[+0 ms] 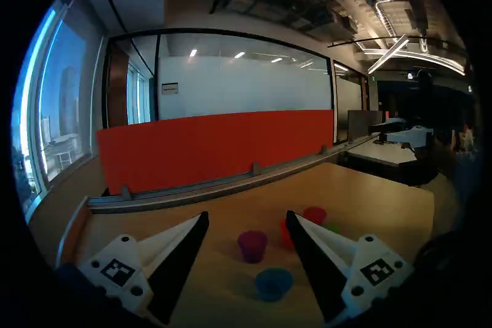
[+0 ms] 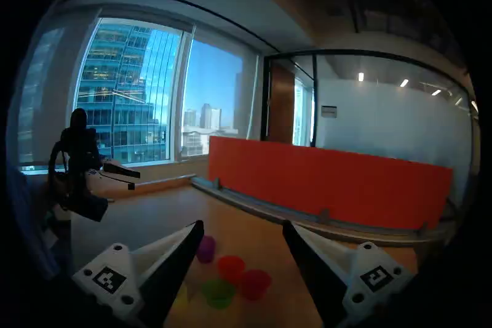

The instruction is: Pour water

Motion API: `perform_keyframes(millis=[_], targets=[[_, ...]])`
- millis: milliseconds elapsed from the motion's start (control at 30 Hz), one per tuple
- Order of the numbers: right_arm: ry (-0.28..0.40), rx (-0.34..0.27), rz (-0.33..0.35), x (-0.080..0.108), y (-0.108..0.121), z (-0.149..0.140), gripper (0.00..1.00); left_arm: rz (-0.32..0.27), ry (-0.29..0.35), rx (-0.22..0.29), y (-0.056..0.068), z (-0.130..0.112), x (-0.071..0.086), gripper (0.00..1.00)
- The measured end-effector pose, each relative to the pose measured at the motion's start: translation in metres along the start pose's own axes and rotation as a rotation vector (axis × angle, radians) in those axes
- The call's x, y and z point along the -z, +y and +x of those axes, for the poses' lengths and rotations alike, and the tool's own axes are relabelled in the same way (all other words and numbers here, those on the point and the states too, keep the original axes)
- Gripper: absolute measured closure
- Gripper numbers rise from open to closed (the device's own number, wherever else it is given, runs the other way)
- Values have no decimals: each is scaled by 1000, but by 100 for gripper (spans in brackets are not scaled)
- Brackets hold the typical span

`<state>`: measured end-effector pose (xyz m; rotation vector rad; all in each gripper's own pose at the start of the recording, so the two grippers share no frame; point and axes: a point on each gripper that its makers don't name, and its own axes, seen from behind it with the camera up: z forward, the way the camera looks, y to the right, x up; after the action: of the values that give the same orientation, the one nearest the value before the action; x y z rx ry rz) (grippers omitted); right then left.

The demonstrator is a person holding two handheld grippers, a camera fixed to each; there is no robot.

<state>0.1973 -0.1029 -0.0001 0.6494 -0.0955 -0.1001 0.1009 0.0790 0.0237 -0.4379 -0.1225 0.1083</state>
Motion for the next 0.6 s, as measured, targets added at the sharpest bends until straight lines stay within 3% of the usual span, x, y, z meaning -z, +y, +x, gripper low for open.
perform_keyframes(millis=[600], targets=[[-174,62,85,-9,-15,-52,0,-93,-91,-34,28,-46,-10,7]])
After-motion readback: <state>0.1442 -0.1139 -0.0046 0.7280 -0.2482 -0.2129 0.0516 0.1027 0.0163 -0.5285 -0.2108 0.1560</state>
